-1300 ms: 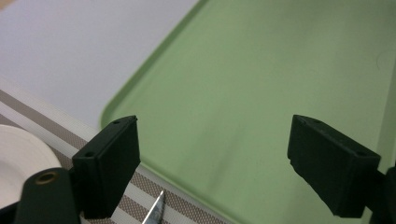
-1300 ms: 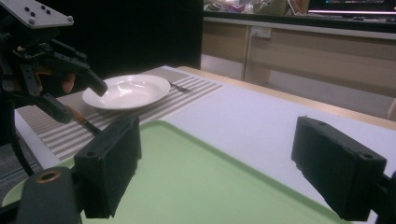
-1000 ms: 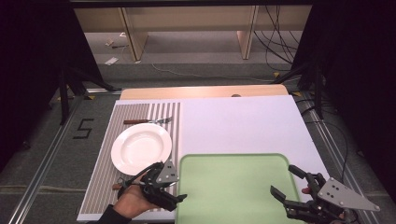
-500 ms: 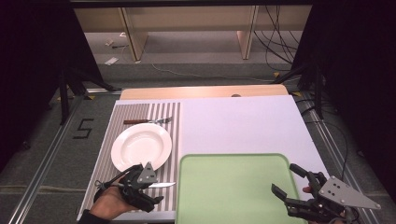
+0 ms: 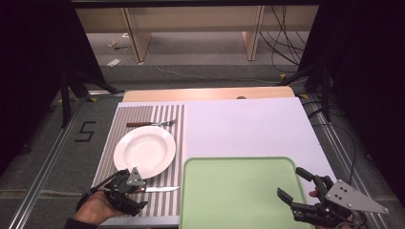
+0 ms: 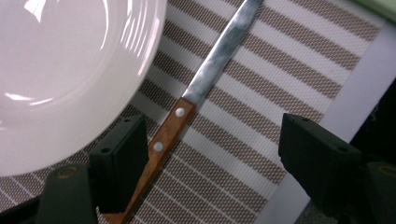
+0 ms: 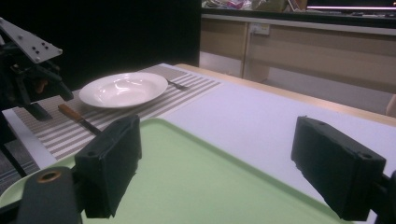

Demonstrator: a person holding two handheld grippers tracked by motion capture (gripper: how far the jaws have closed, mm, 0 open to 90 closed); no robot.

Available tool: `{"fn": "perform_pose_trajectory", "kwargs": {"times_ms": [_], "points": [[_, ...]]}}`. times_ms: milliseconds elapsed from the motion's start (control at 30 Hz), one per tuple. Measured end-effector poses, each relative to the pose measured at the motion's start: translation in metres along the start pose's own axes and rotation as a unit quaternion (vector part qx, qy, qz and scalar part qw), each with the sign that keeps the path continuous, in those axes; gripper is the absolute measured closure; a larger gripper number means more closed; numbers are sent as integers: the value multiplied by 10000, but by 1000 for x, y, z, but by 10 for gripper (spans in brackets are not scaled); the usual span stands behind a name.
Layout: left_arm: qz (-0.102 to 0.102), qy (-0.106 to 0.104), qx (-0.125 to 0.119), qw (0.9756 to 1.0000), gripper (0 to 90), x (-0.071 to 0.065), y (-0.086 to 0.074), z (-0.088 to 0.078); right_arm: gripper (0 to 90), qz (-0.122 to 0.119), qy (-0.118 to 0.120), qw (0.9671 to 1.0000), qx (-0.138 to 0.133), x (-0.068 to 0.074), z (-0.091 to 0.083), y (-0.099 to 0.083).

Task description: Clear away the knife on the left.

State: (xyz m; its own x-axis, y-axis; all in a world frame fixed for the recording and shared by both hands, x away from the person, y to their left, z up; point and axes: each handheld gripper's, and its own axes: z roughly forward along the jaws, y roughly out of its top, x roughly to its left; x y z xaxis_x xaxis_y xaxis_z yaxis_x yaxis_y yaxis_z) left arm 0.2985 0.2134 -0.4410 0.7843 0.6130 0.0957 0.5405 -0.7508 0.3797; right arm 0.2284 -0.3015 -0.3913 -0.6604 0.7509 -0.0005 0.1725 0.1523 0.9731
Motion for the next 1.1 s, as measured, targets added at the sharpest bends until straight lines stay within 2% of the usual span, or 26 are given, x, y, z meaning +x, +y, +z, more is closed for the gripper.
{"fn": "perform_pose_trajectory", "kwargs": {"times_ms": [33, 200, 533, 600, 633, 667, 767, 800, 967, 1000, 1100], "points": [[-68, -18, 83, 9999, 251, 5, -3, 3, 172, 3, 28, 10000, -22, 0, 0, 0], [-180, -12, 326, 9993, 271, 15, -8, 12, 171, -1, 41, 10000, 19, 0, 0, 0], [-137, -139, 505, 9985, 316, 20, 0, 25, 172, -1, 61, 10000, 24, 1, 1, 0], [-96, -136, 600, 9981, 330, 21, 4, 30, 173, -7, 62, 10000, 23, 1, 1, 0], [199, -81, 501, 9985, 333, 26, 7, 31, 173, -5, 65, 10000, 19, 1, 1, 0], [199, -81, 501, 9985, 353, 26, 7, 31, 173, -5, 65, 10000, 19, 1, 1, 0], [135, -116, 550, 9983, 399, 25, 10, 31, 174, -7, 75, 10000, 18, 1, 1, 0], [-90, -216, 659, 9976, 413, 22, 12, 31, 174, -15, 87, 10000, 26, 1, 1, 0], [-99, -305, 781, 9964, 499, 22, 17, 32, 176, -20, 94, 10000, 25, 2, 1, 0], [143, -338, 759, 9964, 516, 25, 20, 34, 177, -16, 96, 10000, 16, 1, 1, 1], [-115, -426, 939, 9946, 550, 22, 22, 33, 177, -11, 106, 9999, 27, 1, 1, 1]]}}
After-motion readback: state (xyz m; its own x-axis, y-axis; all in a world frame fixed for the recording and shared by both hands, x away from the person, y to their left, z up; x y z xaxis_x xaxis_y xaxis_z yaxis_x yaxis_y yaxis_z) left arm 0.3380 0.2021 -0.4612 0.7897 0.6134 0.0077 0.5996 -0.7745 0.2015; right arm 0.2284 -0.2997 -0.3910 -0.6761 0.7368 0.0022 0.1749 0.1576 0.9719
